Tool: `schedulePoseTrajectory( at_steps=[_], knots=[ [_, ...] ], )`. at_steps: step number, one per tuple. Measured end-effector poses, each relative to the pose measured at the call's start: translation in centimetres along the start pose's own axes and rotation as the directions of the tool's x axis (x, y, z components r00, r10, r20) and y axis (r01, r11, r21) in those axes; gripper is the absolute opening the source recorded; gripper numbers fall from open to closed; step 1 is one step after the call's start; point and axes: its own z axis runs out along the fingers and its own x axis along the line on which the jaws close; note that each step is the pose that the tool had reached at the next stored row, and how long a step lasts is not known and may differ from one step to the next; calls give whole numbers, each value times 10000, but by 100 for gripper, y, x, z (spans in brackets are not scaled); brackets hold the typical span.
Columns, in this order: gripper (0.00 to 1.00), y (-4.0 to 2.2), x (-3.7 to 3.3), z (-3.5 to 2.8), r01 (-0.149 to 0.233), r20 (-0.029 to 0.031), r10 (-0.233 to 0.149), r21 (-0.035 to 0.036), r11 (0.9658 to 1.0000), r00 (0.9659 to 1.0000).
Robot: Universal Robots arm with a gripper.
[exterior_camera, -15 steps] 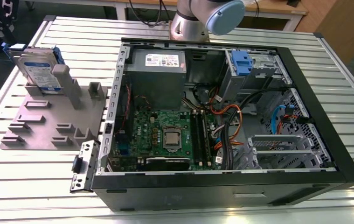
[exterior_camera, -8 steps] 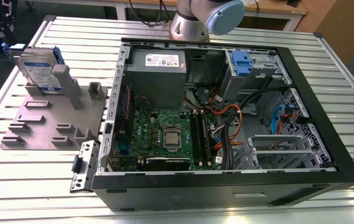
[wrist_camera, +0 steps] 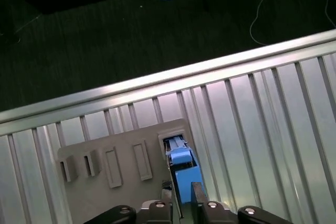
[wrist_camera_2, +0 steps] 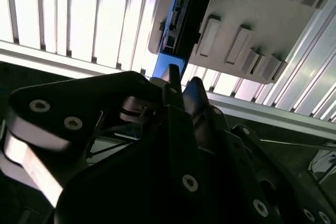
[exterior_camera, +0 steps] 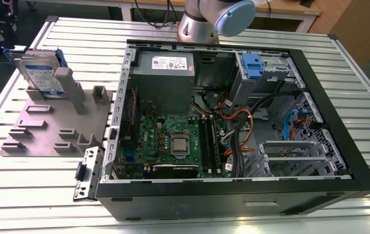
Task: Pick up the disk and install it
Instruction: 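Pick up the disk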
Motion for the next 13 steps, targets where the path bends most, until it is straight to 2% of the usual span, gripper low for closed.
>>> schedulePoseTrajectory(
  at_steps=[2,3,4,5,6,9,13],
  knots=[
    [35,4,-13,2,12,0,-12,0,10000,10000],
    [35,4,-14,4,46,-1,-46,0,10000,10000],
    [41,3,-14,5,112,-3,-112,-2,9999,9999],
    [41,3,-14,7,249,-7,-249,-5,9997,9997],
    [47,3,-15,10,425,-12,-425,-8,9991,9991],
    [47,4,-15,13,828,-23,-828,-17,9966,9966],
    [47,4,-15,15,856,-23,-856,-16,9963,9963]
  ],
)
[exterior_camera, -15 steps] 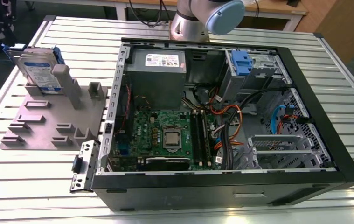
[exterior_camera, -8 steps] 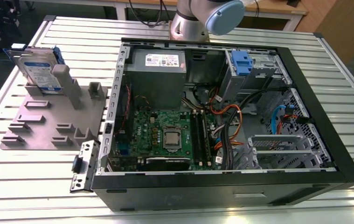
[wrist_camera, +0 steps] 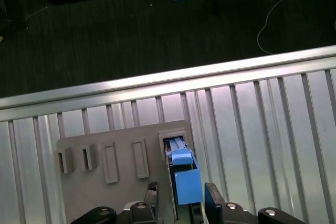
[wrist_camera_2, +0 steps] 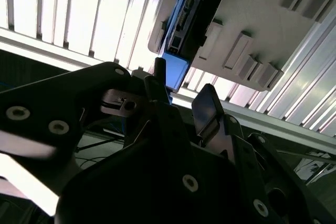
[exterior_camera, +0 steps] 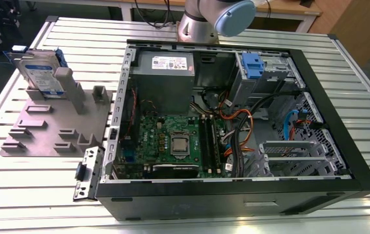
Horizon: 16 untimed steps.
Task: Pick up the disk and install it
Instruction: 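Pick up the disk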
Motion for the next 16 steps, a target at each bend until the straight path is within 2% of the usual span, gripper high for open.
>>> schedulePoseTrajectory(
  at_steps=[11,16],
  knots=[
    [47,1,1,17,16,2,-16,2,10000,10000],
    [47,3,-5,54,408,-11,-408,-9,9992,9992]
  ],
)
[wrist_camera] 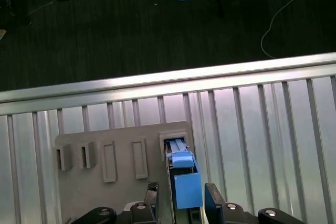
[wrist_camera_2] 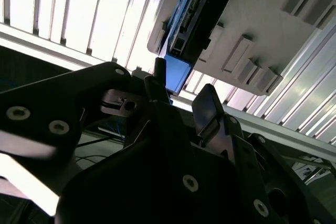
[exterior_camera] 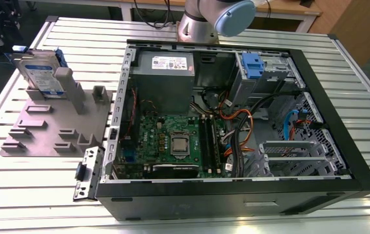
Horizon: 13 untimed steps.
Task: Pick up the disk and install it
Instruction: 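Pick up the disk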
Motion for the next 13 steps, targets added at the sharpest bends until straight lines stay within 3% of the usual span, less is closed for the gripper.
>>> schedulePoseTrajectory(
  at_steps=[13],
  knots=[
    [47,29,-31,89,156,-1,-156,11,9999,9999]
  ],
)
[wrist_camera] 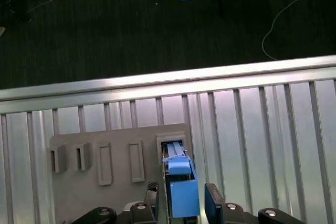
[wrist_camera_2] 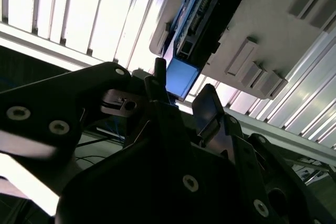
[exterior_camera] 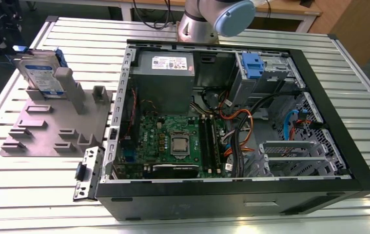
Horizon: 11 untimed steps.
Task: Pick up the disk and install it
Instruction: 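Pick up the disk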
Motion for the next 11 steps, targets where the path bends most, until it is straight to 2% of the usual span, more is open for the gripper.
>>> schedulePoseTrajectory(
  at_steps=[6,11],
  knots=[
    [47,4,-8,39,219,-5,-219,3,9998,9998],
    [47,9,-8,87,307,-3,-307,45,9995,9995]
  ],
)
